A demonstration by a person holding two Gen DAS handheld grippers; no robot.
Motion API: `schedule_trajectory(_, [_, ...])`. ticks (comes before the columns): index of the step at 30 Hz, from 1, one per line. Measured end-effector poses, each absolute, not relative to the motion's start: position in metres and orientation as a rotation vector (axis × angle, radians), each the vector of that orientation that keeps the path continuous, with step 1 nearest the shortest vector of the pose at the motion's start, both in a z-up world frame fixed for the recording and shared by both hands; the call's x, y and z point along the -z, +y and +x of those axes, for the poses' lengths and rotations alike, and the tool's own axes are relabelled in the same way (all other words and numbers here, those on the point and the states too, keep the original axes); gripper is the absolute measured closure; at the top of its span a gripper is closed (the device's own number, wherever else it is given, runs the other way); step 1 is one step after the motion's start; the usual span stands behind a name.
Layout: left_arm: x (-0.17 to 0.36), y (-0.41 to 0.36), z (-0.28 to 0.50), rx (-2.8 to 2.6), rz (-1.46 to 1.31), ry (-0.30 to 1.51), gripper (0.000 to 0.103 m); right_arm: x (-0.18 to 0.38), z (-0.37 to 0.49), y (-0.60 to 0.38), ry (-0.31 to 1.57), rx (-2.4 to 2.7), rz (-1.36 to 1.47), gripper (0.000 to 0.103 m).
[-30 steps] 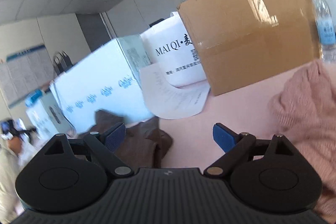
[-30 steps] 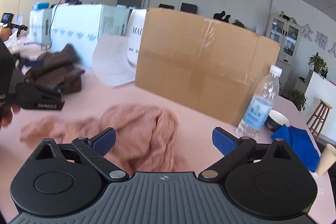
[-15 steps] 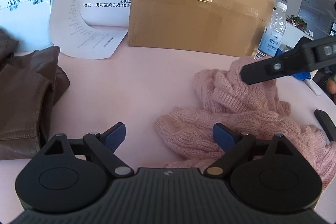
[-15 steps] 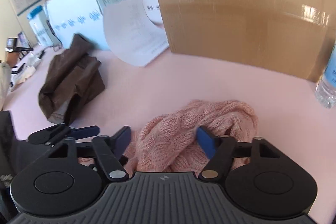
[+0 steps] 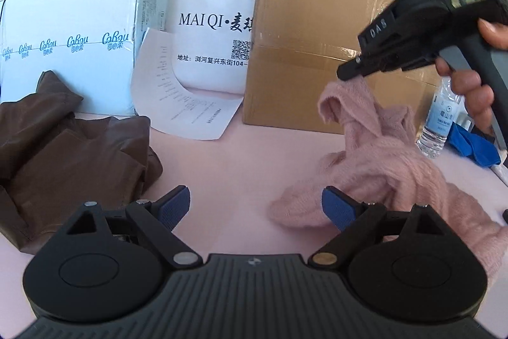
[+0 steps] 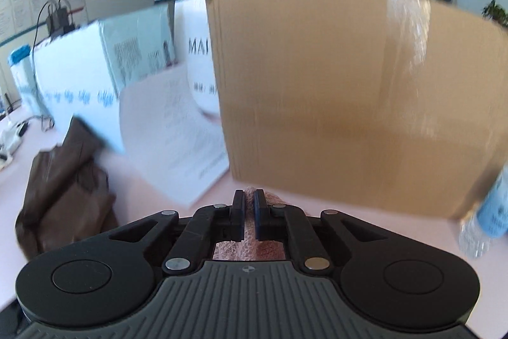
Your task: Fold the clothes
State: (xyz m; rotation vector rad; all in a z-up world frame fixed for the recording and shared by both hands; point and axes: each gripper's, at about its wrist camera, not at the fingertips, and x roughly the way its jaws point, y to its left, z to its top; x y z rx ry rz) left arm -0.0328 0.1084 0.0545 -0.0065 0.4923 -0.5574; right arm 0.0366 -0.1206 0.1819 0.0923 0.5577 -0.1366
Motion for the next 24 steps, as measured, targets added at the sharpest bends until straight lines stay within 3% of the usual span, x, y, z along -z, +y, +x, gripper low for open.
schedule_trajectory(5, [-0.050, 0.107, -0.021, 0.484, 0.005, 0.542, 0.013, -0.169, 0.084, -0.125, 0.650, 0.147, 0.098, 0.098])
schedule_trajectory(9, [-0.042, 0.100, -0.014, 0.467, 0.055, 0.603, 0.013, -0.119, 0.115, -0.122, 0.815, 0.169, 0.015, 0.097])
schedule_trajectory(10, [-0.039, 0.098, -0.012, 0.471, 0.063, 0.621, 0.013, -0.102, 0.122, -0.122, 0.889, 0.143, -0.008, 0.089])
schedule_trajectory(11, [-0.038, 0.098, -0.012, 0.472, 0.067, 0.631, 0.013, -0.096, 0.122, -0.121, 0.913, 0.132, -0.036, 0.075])
schedule_trajectory(12, [-0.036, 0.097, -0.011, 0.468, 0.076, 0.643, 0.013, -0.090, 0.122, -0.121, 0.935, 0.122, -0.065, 0.069])
schedule_trajectory(15, [-0.030, 0.095, -0.006, 0.448, 0.097, 0.681, 0.013, -0.096, 0.101, -0.114, 0.850, 0.089, -0.169, 0.057])
schedule_trajectory(17, [-0.028, 0.096, -0.004, 0.451, 0.093, 0.702, 0.013, -0.108, 0.072, -0.106, 0.754, 0.024, -0.274, 0.041])
schedule_trajectory(19, [-0.026, 0.096, -0.003, 0.456, 0.089, 0.720, 0.013, -0.116, 0.030, -0.093, 0.635, -0.067, -0.454, 0.033])
schedule_trajectory(24, [-0.026, 0.092, -0.008, 0.461, 0.115, 0.711, 0.013, -0.114, -0.075, -0.066, 0.426, -0.299, -0.830, 0.035])
